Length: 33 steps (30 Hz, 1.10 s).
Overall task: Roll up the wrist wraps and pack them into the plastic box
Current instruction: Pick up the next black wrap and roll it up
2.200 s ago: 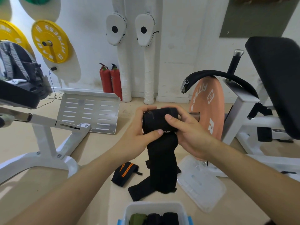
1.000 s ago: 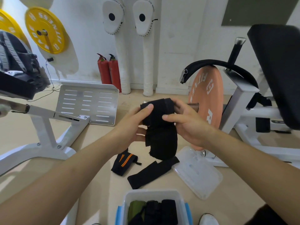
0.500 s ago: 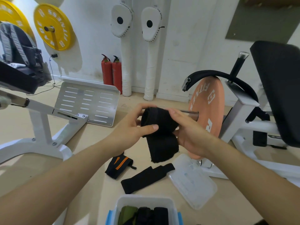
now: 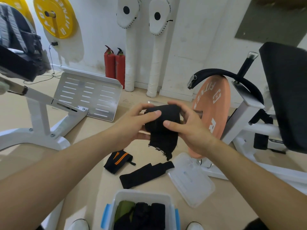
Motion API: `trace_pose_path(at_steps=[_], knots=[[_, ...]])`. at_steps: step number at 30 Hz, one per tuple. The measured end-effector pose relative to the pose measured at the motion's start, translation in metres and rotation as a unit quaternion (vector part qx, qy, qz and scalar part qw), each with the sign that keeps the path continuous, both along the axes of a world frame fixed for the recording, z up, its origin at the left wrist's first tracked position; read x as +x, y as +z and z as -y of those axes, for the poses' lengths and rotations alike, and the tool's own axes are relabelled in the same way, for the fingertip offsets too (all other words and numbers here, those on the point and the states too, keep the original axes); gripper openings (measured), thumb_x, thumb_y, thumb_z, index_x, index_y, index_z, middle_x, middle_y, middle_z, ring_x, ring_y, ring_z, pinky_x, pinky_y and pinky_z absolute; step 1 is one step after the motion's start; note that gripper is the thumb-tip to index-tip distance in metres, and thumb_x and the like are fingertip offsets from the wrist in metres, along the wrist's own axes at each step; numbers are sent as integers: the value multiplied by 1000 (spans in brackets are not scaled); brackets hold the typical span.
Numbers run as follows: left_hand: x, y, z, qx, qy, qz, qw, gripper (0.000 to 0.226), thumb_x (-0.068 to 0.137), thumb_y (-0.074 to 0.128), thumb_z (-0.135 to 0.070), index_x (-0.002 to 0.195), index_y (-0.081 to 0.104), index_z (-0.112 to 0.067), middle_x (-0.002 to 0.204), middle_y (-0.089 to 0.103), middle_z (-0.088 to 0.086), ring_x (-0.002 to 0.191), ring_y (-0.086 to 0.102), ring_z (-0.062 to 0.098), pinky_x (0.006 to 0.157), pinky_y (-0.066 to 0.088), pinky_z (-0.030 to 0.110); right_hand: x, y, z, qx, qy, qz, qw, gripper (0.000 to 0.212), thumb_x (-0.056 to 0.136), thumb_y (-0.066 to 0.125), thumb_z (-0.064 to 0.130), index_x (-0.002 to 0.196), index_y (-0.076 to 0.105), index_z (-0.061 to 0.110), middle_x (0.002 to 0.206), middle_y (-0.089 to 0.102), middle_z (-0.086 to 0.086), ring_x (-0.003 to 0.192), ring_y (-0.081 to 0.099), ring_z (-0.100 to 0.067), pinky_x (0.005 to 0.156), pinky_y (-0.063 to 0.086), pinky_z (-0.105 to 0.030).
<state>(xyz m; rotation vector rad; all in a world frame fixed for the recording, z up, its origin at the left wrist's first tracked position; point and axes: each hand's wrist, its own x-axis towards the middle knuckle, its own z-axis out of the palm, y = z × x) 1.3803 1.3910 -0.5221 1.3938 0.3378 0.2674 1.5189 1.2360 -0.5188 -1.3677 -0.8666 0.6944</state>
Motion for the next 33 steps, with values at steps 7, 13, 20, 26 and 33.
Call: trace_pose_path(at_steps=[7, 13, 20, 26, 33], knots=[[-3, -4, -7, 111, 28, 58, 992, 53, 89, 76, -14, 137, 54, -24, 136, 60, 0, 114, 69, 29, 89, 62, 49, -2, 10, 4, -30, 35, -65, 997, 40, 95, 63, 31, 135, 57, 25, 139, 54, -14, 117, 64, -41, 81, 60, -52], [-14, -10, -5, 258, 16, 78, 963, 58, 82, 84, -11, 129, 55, -29, 130, 58, -4, 114, 65, 20, 87, 62, 36, -6, 3, 6, -78, 54, -105, 990, 34, 100, 57, 31, 132, 58, 17, 136, 58, -22, 108, 69, -44, 76, 59, -44], [-42, -51, 21, 10, -62, -57, 996, 41, 89, 66, -44, 124, 61, -24, 123, 63, 9, 107, 71, 28, 84, 62, 45, -24, -37, 25, -111, 103, -119, 981, 43, 86, 69, 15, 127, 57, 10, 120, 61, -17, 111, 66, -44, 79, 60, -50], [-67, -96, 42, -126, -38, -136, 982, 38, 99, 62, -40, 127, 65, -14, 123, 68, 13, 109, 72, 29, 83, 62, 42, -50, -81, 41, -152, 134, -93, 975, 42, 87, 69, -6, 124, 57, 9, 118, 56, -8, 104, 67, -33, 83, 60, -50], [-95, -117, 45, -2, -46, -167, 985, 33, 90, 73, -8, 122, 67, -13, 114, 70, 11, 101, 74, 26, 84, 63, 36, -60, -120, 44, -234, 169, -121, 950, 29, 91, 72, 10, 117, 60, 15, 116, 65, -10, 105, 67, -29, 96, 54, -52]])
